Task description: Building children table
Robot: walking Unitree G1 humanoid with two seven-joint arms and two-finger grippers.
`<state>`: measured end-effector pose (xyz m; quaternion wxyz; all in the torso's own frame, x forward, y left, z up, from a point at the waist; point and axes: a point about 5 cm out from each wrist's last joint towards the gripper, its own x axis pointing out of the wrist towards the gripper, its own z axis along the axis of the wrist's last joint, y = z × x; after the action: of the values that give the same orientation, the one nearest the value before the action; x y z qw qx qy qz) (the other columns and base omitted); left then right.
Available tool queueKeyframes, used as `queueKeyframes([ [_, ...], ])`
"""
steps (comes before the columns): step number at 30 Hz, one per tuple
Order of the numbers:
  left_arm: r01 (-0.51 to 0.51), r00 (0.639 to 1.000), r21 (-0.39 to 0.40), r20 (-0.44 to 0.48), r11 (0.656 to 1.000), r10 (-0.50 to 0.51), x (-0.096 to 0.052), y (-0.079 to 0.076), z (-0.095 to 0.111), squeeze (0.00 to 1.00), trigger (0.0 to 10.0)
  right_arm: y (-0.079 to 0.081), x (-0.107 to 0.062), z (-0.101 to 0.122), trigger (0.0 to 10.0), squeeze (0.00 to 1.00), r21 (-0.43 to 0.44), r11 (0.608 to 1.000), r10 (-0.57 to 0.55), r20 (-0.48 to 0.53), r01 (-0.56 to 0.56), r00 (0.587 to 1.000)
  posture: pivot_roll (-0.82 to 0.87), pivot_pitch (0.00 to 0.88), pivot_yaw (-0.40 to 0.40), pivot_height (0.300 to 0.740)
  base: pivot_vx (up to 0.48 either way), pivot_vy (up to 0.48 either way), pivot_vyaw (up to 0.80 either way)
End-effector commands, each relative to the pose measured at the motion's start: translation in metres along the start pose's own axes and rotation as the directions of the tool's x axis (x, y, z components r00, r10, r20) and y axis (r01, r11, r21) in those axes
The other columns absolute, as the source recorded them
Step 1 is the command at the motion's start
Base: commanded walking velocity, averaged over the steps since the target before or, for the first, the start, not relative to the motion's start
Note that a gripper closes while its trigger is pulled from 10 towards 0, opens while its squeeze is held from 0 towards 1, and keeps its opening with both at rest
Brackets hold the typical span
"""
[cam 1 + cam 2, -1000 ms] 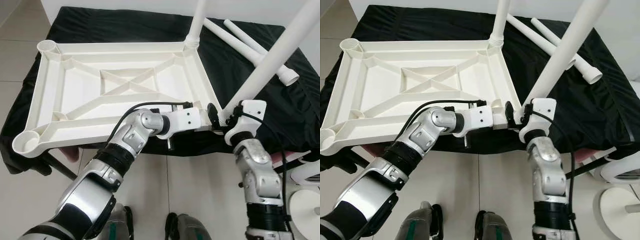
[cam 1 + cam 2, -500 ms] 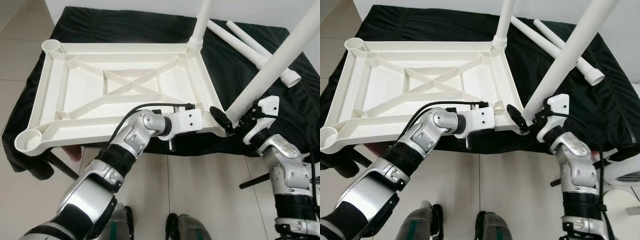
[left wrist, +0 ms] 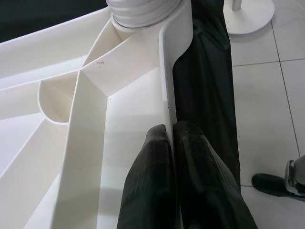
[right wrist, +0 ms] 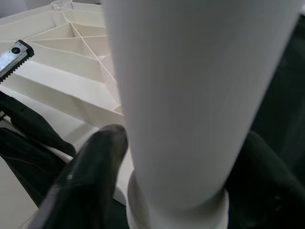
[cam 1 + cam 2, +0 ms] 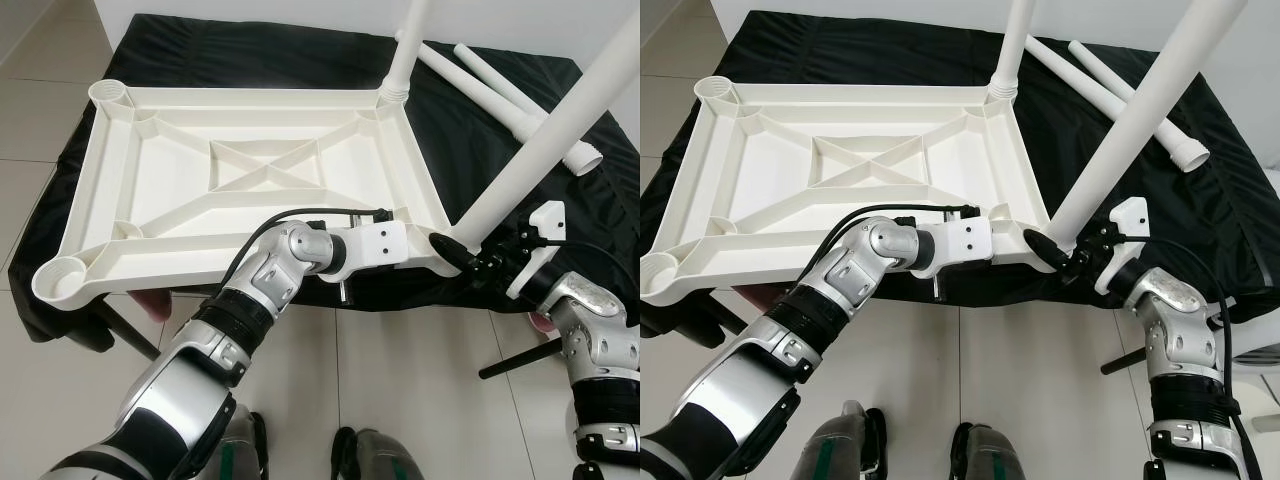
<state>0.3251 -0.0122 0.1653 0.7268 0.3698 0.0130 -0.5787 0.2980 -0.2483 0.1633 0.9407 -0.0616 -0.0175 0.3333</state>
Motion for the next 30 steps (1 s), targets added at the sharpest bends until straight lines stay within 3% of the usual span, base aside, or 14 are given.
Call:
queueKeyframes([
  [1, -0.134, 0.989, 0.047, 0.074, 0.990, 0.130, -0.001, 0.012, 0.019, 0.00, 10.0, 0.001, -0.002, -0.003, 0.0, 0.00, 0.001, 1.000, 0.027, -0.010, -0.027, 1.000, 0.00, 0.085, -0.055, 0.740, 0.000, 0.000, 0.00],
  [13, -0.136, 0.988, 0.049, 0.077, 0.990, 0.132, -0.001, 0.013, 0.020, 0.00, 10.0, 0.007, -0.002, -0.002, 0.0, 0.00, 0.000, 0.999, 0.047, 0.011, -0.047, 0.999, -0.01, 0.094, -0.058, 0.740, 0.000, 0.000, 0.00],
  [14, -0.136, 0.988, 0.049, 0.076, 0.990, 0.132, -0.001, 0.013, 0.020, 0.00, 10.0, 0.010, -0.001, -0.002, 6.4, 0.00, 0.004, 0.999, 0.040, 0.017, -0.040, 0.999, -0.01, 0.096, -0.059, 0.740, 0.000, 0.000, 0.00],
  [15, -0.136, 0.988, 0.050, 0.076, 0.989, 0.132, -0.001, 0.013, 0.020, 0.00, 10.0, 0.012, 0.000, -0.002, 10.0, 0.00, 0.006, 0.999, 0.034, 0.021, -0.034, 0.999, -0.01, 0.096, -0.059, 0.740, 0.000, 0.000, 0.00],
  [23, -0.138, 0.988, 0.049, 0.075, 0.989, 0.135, -0.001, 0.014, 0.020, 0.00, 10.0, 0.031, 0.008, 0.004, 10.0, 0.00, 0.075, 0.996, -0.048, 0.089, 0.042, 0.995, -0.02, 0.102, -0.064, 0.740, 0.000, 0.000, 0.00],
  [30, -0.136, 0.988, 0.046, 0.080, 0.990, 0.132, 0.000, 0.012, 0.021, 0.00, 10.0, 0.053, 0.022, 0.007, 10.0, 0.00, 0.109, 0.974, -0.208, 0.109, 0.197, 0.972, -0.02, 0.106, -0.069, 0.740, 0.000, 0.000, 0.00],
])
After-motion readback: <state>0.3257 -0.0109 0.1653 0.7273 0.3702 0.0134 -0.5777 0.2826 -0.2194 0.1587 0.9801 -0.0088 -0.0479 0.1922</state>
